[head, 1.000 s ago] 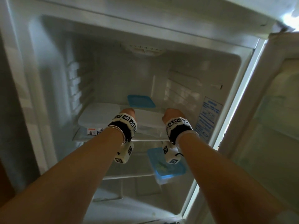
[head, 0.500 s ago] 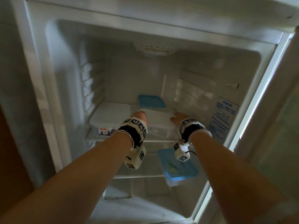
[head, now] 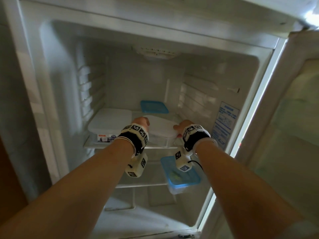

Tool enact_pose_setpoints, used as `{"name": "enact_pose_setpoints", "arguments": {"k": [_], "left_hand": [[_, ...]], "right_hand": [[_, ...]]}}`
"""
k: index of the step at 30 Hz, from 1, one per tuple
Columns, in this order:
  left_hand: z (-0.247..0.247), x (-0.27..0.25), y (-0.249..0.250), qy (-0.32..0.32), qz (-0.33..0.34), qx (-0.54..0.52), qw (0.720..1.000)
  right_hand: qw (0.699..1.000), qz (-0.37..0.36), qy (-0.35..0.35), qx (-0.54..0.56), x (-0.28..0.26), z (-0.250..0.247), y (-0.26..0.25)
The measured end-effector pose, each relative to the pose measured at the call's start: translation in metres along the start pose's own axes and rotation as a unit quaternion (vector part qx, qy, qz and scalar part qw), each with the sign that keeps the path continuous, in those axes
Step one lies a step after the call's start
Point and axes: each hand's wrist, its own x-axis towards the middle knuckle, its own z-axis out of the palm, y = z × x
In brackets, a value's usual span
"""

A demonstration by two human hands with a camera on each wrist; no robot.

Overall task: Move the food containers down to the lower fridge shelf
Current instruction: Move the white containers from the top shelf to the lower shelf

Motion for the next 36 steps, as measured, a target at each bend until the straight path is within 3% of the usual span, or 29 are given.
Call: {"name": "enact_pose_setpoints", "arguments": {"k": [3, 8, 14, 17, 22, 25, 27, 36], "left_hand": [[0.004, -0.007, 0.002, 0.009, -0.009, 0.007, 1.0], [0.006, -0.018, 0.012, -0.011, -0.012, -0.017, 1.0], [0.002, -0.025, 0.008, -0.002, -0.027, -0.062, 0.998], [-0.002, -0.031, 0.008, 0.028, -0.054, -0.047, 0.997], [0.005, -0.043, 0.007, 0.01, -0.125, -0.11, 0.986], [0.009, -0.048, 0.008, 0.0, -0.118, -0.108, 0.987], [0.006, -0.053, 0.011, -0.014, -0.112, -0.086, 0.99], [-0.034, -0.061, 0.015, 0.027, -0.101, -0.115, 0.988]], "right_hand": [[1.0, 0.005, -0.005, 0.015, -0.002, 0.004, 0.005], [0.998, 0.015, 0.052, -0.03, -0.024, 0.005, 0.001], [0.999, 0.009, 0.046, -0.006, -0.041, 0.004, -0.005], [0.999, 0.012, 0.038, -0.022, -0.047, 0.007, -0.003], [0.997, -0.021, 0.02, -0.073, -0.058, 0.015, -0.004], [1.0, -0.01, 0.005, -0.029, -0.063, 0.018, -0.002], [0.997, -0.027, 0.014, -0.065, -0.065, 0.019, -0.003], [0.994, -0.044, 0.079, 0.056, -0.073, 0.004, -0.032]]}}
